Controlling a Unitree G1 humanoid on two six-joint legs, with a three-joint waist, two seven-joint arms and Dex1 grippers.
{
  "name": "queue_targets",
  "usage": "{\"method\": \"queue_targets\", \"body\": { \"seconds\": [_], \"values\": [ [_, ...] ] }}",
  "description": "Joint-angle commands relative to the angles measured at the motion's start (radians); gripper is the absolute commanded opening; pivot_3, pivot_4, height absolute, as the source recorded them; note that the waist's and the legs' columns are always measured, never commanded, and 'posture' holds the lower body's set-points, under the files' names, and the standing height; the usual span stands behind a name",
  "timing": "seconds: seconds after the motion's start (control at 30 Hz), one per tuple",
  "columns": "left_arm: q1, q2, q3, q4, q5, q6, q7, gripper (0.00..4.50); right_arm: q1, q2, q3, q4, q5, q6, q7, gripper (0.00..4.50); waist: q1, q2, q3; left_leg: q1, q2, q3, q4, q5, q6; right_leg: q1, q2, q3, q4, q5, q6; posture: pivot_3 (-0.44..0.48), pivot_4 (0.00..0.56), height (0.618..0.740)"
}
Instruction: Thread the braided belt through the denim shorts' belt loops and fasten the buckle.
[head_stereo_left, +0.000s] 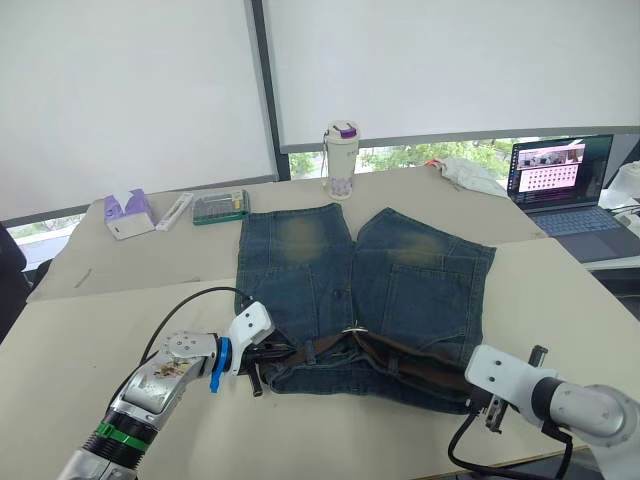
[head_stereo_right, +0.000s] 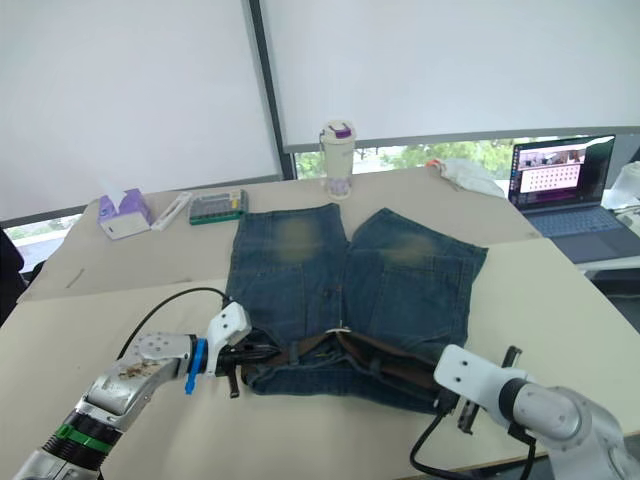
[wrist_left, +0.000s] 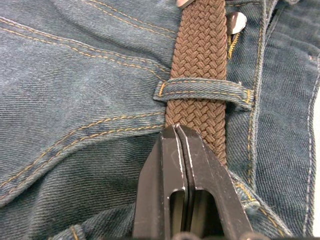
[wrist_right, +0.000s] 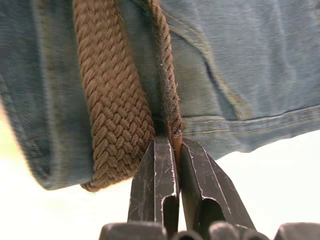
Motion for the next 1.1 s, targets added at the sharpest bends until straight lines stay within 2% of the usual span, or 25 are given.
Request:
{"method": "queue_targets", "body": {
  "seconds": [0.03,0.07,0.13,0.17,0.2,0.23,0.27,0.37,0.5,0.6,0.63,0.7,0.8,1.1],
  "values": [
    [0.059,0.0,0.023,0.032,0.0,0.026,-0.003,0.04,-0.004,0.084,0.069,-0.081,0.062,0.014,0.003,0.0,-0.007,-0.001,0.0,0.0,0.0,0.0,0.0,0.0,0.0,0.0,0.0,0.0,0.0,0.0,0.0,0.0,0.15,0.74],
    [0.057,-0.019,0.061,-0.002,-0.072,0.073,-0.016,0.04,-0.011,0.107,0.092,-0.098,0.074,0.008,0.004,0.0,-0.01,-0.001,0.0,0.0,0.001,0.0,-0.001,0.0,0.0,0.0,0.001,0.0,0.0,0.0,0.0,0.0,0.15,0.74],
    [0.014,-0.075,0.192,-0.082,-0.344,0.303,-0.01,0.04,-0.015,0.112,0.157,-0.102,0.049,-0.03,0.014,0.0,-0.012,-0.002,0.0,0.0,0.002,0.0,-0.001,-0.001,-0.001,-0.002,0.001,0.0,0.0,0.0,0.0,0.0,0.15,0.74],
    [-0.012,-0.087,0.233,-0.103,-0.428,0.38,-0.011,0.04,-0.016,0.119,0.179,-0.097,0.045,-0.041,0.016,0.0,-0.011,-0.003,0.002,-0.001,0.001,0.0,-0.001,-0.001,-0.001,-0.002,0.001,0.0,0.001,-0.001,-0.001,0.0,0.15,0.74],
    [-0.028,-0.085,0.247,-0.12,-0.463,0.419,-0.02,0.04,-0.017,0.13,0.185,-0.091,0.055,-0.039,0.016,0.0,-0.01,-0.005,0.003,-0.002,0.001,0.0,0.0,-0.001,-0.001,-0.003,0.001,0.0,0.001,-0.001,0.0,0.0,0.15,0.74],
    [-0.04,-0.078,0.241,-0.134,-0.462,0.43,-0.028,0.04,-0.017,0.142,0.181,-0.085,0.078,-0.031,0.023,0.0,-0.009,-0.011,0.007,-0.001,0.001,-0.002,0.0,0.0,-0.001,-0.003,0.001,-0.002,0.002,-0.001,0.0,0.0,0.15,0.74],
    [-0.047,-0.069,0.225,-0.146,-0.443,0.426,-0.033,0.04,-0.012,0.158,0.164,-0.08,0.11,-0.027,0.032,0.0,-0.007,-0.016,0.008,-0.001,0.001,-0.003,0.001,0.0,-0.002,-0.004,0.002,-0.003,0.001,-0.001,0.0,0.0,0.15,0.74],
    [-0.061,-0.043,0.171,-0.167,-0.391,0.401,-0.056,0.0,0.01,0.178,0.105,-0.085,0.183,-0.022,0.063,1.17,-0.005,-0.015,0.008,0.002,0.001,-0.005,0.0,0.001,-0.004,-0.003,0.001,-0.003,-0.001,0.002,-0.005,0.0,0.15,0.74],
    [-0.067,-0.016,0.07,-0.201,-0.229,0.226,-0.07,1.14,-0.063,0.227,-0.02,-0.134,0.277,0.076,0.035,2.54,-0.004,-0.011,0.011,0.002,-0.002,-0.004,0.0,0.001,-0.003,-0.003,-0.002,-0.002,-0.001,0.003,-0.006,0.0,0.15,0.74],
    [-0.084,-0.044,0.061,-0.164,-0.15,0.14,-0.019,2.11,-0.103,0.219,-0.031,-0.163,0.326,0.149,0.039,3.53,0.002,-0.01,0.011,-0.003,-0.002,-0.004,0.0,0.0,-0.002,-0.004,-0.002,-0.002,-0.001,0.002,-0.005,0.0,0.15,0.74],
    [-0.09,-0.042,0.046,-0.144,-0.102,0.079,-0.018,2.56,-0.117,0.216,-0.02,-0.172,0.338,0.17,0.036,3.91,0.004,-0.011,0.011,-0.004,-0.002,-0.004,0.0,0.0,-0.002,-0.003,-0.002,-0.002,-0.001,0.002,-0.005,0.0,0.15,0.74],
    [-0.106,-0.04,0.023,-0.099,-0.016,-0.029,-0.009,3.14,-0.138,0.203,0.011,-0.188,0.356,0.19,0.038,3.92,0.008,-0.01,0.011,-0.004,-0.001,-0.004,0.0,0.0,-0.003,-0.004,-0.001,-0.003,-0.001,0.002,-0.005,0.0,0.15,0.74],
    [-0.131,-0.042,0.01,-0.032,0.063,-0.135,-0.006,3.14,-0.171,0.204,0.062,-0.191,0.39,0.209,0.04,3.92,0.014,-0.01,0.011,-0.004,-0.002,-0.004,0.0,0.001,-0.003,-0.004,-0.002,-0.003,-0.001,0.002,-0.005,0.0,0.15,0.74],
    [-0.13,-0.054,-0.006,0.111,0.182,-0.302,-0.015,3.14,-0.255,0.108,0.305,0.002,0.22,0.103,0.007,3.92,0.017,-0.011,0.012,-0.002,-0.003,-0.004,0.0,0.001,-0.003,-0.005,-0.003,-0.004,-0.001,0.001,-0.003,0.0,0.15,0.74]
  ]
}}
